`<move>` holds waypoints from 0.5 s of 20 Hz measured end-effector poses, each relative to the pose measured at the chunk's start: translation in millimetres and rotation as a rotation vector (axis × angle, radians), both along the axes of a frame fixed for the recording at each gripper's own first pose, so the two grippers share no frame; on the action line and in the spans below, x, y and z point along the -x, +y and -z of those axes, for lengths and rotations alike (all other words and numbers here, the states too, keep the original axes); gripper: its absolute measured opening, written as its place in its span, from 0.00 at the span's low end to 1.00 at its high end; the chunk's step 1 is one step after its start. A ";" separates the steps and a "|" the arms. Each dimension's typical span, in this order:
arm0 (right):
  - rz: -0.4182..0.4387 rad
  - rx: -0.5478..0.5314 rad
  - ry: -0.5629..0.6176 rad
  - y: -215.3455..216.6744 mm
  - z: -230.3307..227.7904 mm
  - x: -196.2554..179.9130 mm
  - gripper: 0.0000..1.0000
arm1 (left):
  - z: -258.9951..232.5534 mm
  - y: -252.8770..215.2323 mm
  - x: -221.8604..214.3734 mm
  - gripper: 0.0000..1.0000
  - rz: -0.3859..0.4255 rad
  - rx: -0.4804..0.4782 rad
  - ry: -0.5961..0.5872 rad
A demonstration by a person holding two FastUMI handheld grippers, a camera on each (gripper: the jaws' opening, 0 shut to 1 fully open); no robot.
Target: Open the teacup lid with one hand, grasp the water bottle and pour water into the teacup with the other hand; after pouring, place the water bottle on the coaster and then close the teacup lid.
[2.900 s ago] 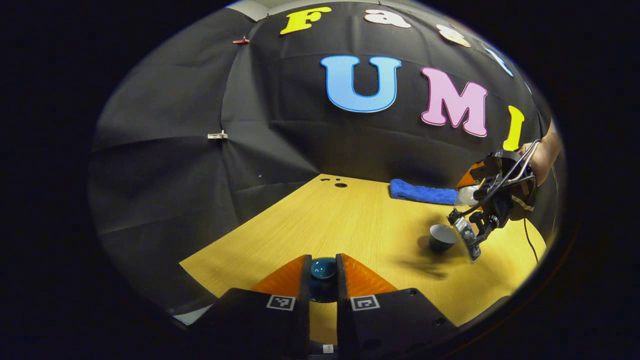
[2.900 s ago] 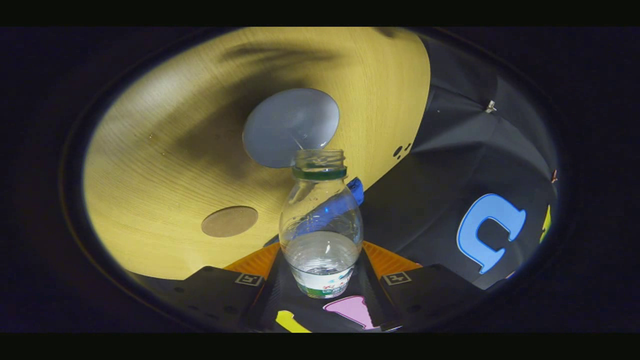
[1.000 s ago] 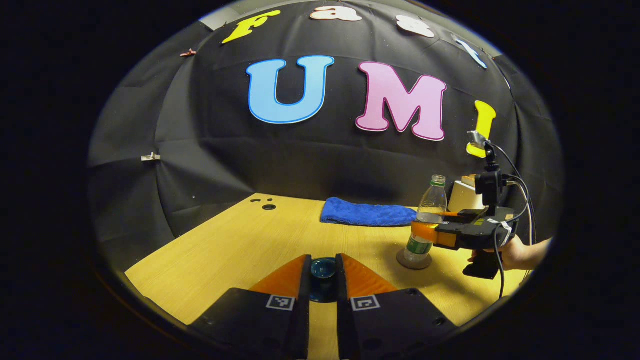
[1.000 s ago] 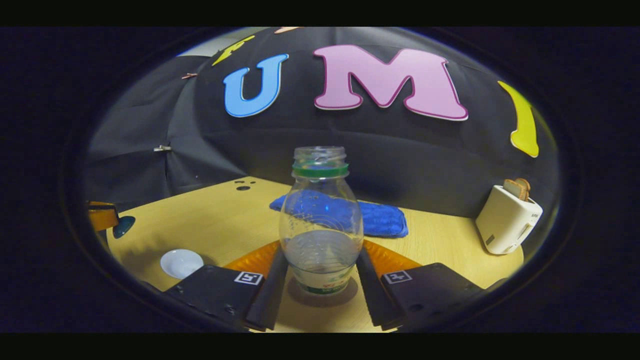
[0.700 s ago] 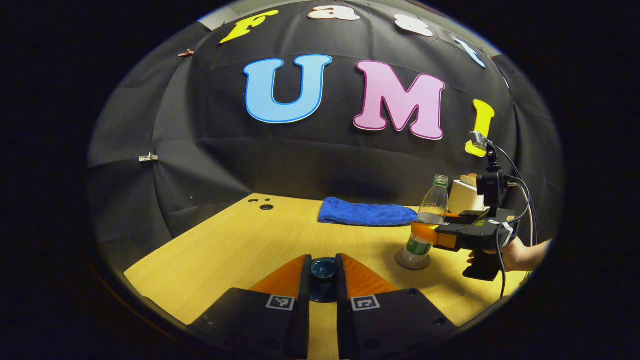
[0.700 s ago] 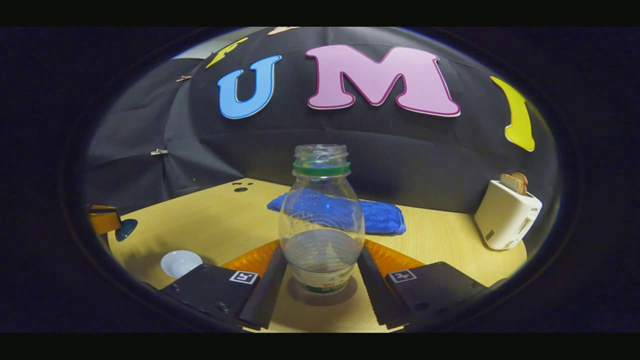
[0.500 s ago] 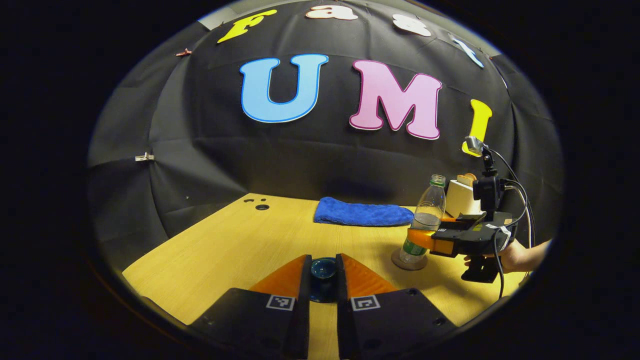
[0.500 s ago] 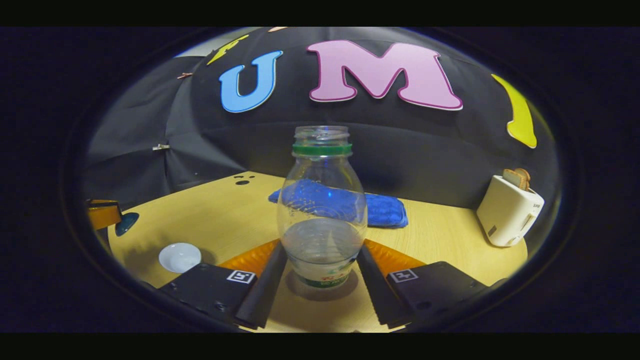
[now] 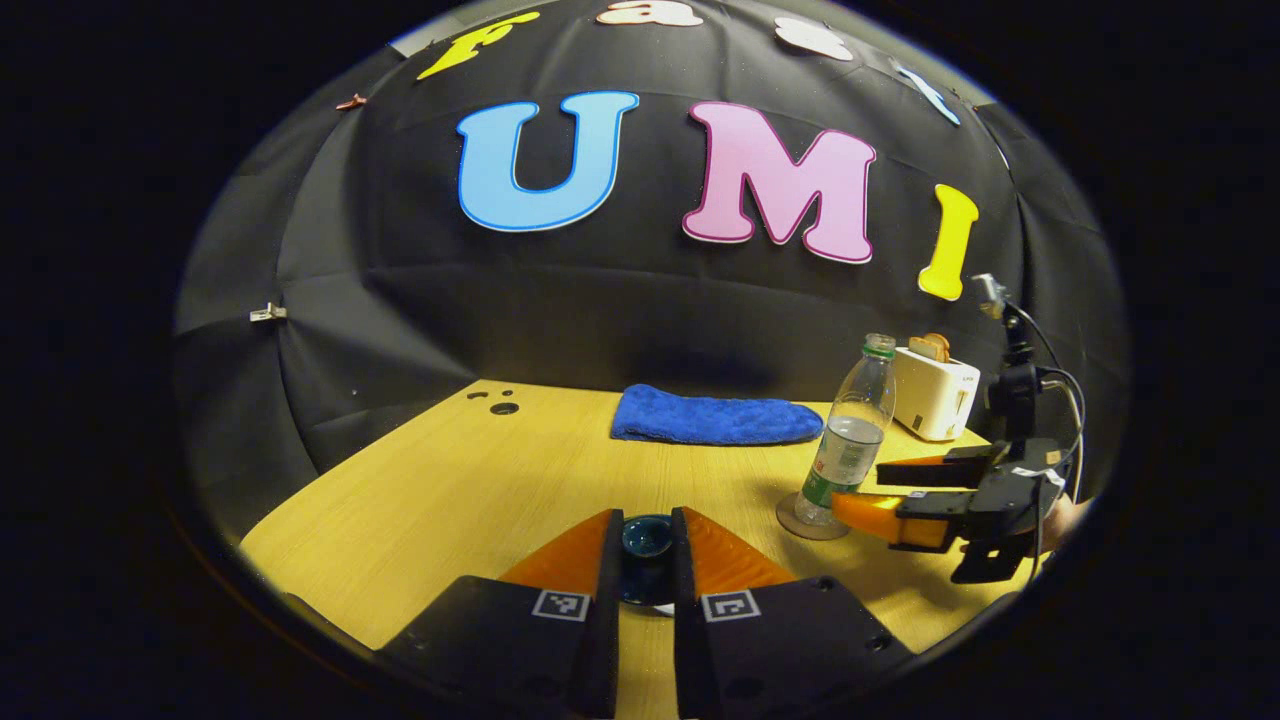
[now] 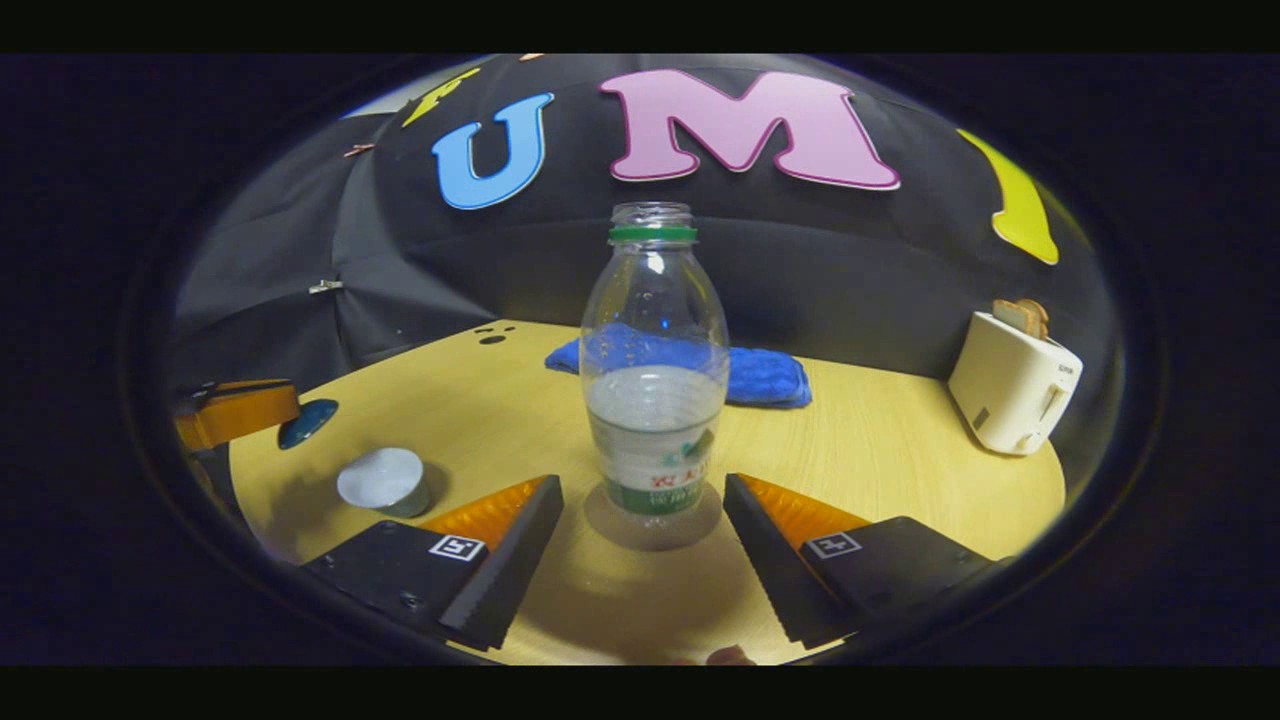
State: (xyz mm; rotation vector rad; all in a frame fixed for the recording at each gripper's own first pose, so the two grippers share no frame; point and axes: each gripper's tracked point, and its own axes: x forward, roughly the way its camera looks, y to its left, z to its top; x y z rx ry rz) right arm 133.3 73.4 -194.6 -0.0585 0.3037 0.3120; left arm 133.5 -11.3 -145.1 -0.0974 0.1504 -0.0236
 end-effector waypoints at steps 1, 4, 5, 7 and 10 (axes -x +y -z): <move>0.010 -0.009 0.025 -3.7 6.1 9.9 1.00 | 3.9 -2.3 -3.7 0.27 0.000 -0.018 -0.001; 0.043 -0.098 0.115 -12.1 19.1 40.0 0.96 | 16.1 -14.2 -12.6 0.26 0.024 -0.066 0.007; 0.055 -0.117 0.128 -14.0 20.8 46.8 1.00 | 19.7 -19.3 -15.0 0.22 0.036 -0.072 0.008; 0.083 -0.131 0.146 -20.9 27.1 56.8 0.99 | 25.6 -28.5 -18.7 0.27 0.056 -0.090 0.006; 0.113 -0.134 0.171 -33.0 36.0 64.0 0.99 | 35.5 -36.8 -21.3 0.27 0.072 -0.111 0.016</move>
